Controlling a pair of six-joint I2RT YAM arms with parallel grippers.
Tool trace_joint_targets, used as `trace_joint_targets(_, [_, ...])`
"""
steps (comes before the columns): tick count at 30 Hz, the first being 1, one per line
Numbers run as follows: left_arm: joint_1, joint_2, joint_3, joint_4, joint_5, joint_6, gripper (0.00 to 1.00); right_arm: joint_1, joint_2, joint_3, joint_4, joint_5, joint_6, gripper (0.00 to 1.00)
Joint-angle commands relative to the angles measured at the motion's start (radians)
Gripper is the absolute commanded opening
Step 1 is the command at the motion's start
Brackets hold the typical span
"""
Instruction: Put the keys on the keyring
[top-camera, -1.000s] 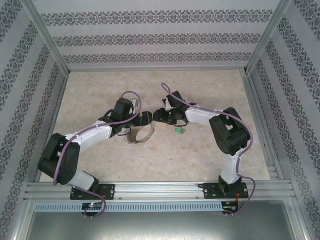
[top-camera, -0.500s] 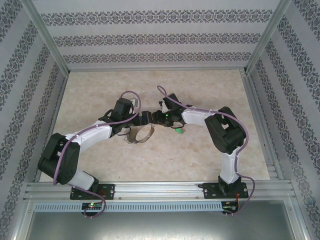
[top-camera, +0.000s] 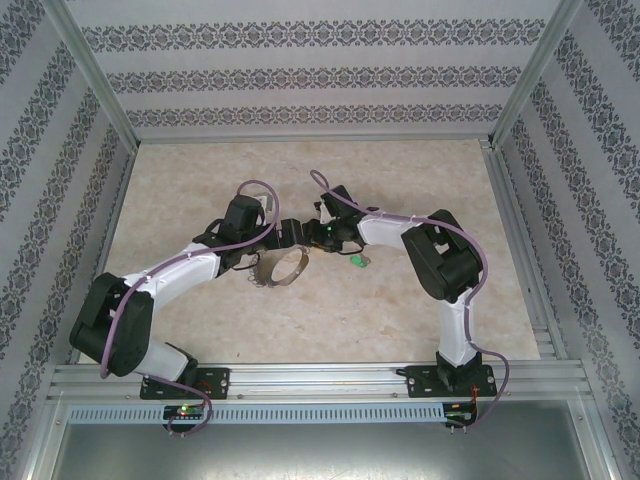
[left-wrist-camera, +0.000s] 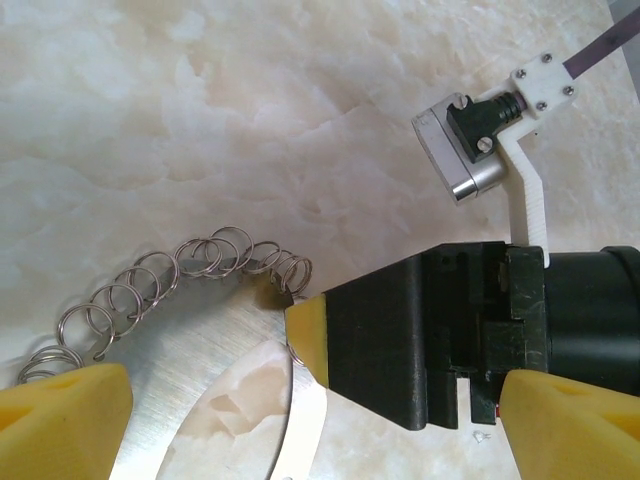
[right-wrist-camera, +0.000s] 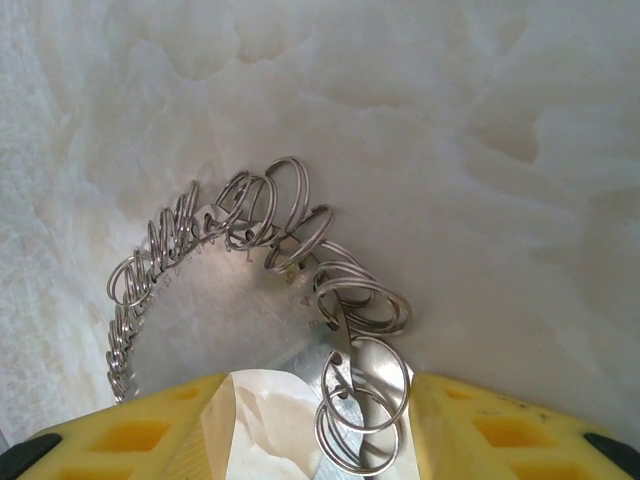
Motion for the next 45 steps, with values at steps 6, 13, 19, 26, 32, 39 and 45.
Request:
trace_joint_targets(6, [-0.008,-0.025,-0.034,0.042,-0.002,-0.017,0.95,0.011,0.041,0.087,-0.029,-0.023,0.022,0.5])
trace_joint_targets(13, [-0.008,-0.022,-0.041,0.043,0.007,-0.004,0.95,0.004,0.065,0.144,-0.046,-0.024,0.021,0.5])
trace_joint_targets(19, [-0.007,0.006,-0.011,0.01,0.054,0.031,0.95,-0.027,-0.031,0.062,-0.021,0.013,0.022,0.5])
trace_joint_targets(26, [-0.008,0.024,0.008,0.006,0.078,0.023,0.93,-0.043,-0.162,-0.062,-0.073,0.062,-0.062,0.5])
trace_joint_targets(32, [-0.01,0.095,0.124,-0.138,0.108,0.13,0.79,-0.077,-0.267,-0.199,-0.059,0.111,-0.086,0.5])
trace_joint_targets(39, [-0.092,0.252,0.351,-0.45,-0.035,0.312,0.5,-0.107,-0.362,-0.259,-0.065,0.119,-0.141,0.5])
trace_joint_targets(45, [-0.109,0.242,0.351,-0.44,-0.22,0.235,0.61,-0.063,-0.317,-0.234,-0.089,0.183,-0.252,0.51])
